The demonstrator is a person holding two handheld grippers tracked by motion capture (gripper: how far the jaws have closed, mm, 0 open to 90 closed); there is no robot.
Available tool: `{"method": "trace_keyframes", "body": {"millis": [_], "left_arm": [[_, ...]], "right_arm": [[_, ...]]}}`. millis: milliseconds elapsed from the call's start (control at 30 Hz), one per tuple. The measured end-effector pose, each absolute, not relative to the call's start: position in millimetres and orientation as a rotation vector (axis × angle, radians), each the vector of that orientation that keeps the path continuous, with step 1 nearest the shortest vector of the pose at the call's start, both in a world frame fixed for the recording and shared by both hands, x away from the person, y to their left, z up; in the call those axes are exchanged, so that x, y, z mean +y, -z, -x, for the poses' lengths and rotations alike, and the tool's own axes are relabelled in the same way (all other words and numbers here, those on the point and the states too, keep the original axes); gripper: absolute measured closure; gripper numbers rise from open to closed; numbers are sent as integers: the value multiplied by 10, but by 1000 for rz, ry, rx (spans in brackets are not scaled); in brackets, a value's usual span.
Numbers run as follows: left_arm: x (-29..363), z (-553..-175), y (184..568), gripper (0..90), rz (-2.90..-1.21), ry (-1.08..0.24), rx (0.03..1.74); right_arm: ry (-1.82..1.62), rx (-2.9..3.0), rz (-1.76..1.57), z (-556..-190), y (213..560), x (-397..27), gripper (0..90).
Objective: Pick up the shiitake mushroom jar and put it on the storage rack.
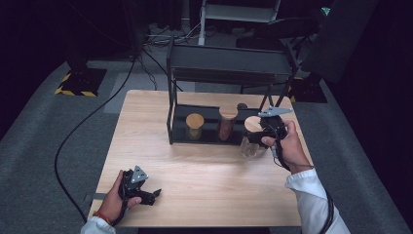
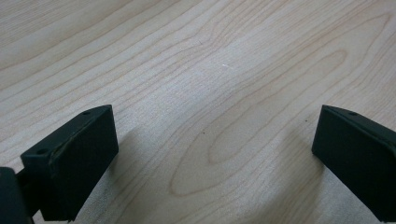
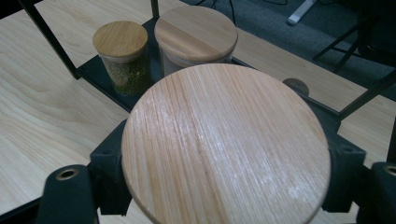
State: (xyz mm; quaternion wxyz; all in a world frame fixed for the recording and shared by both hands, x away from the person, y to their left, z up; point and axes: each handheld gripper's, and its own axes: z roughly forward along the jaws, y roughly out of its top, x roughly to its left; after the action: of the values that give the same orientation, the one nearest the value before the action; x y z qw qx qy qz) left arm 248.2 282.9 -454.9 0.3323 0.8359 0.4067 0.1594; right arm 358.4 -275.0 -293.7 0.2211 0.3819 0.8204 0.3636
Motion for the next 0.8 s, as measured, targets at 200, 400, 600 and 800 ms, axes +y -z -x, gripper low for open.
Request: {"method": "trace_keyframes", "body": {"millis": [200, 400, 600, 800], "left_arm": [[2828, -2484, 4546, 0, -2188, -417, 1061], [2828, -2483, 4546, 1, -2188, -418, 1061], [2829, -2484, 4545, 0, -2189, -418, 1059], [2828, -2483, 4545, 1, -2189, -418, 1060]], "right_arm": [[-992, 2255, -1080, -3647, 2924, -2708, 238], [-978, 2249, -1099, -3713, 2906, -2663, 238], [-974, 2235, -1112, -3774, 2874, -2666, 238], [-950, 2214, -1128, -3842, 2858, -2618, 238]]}}
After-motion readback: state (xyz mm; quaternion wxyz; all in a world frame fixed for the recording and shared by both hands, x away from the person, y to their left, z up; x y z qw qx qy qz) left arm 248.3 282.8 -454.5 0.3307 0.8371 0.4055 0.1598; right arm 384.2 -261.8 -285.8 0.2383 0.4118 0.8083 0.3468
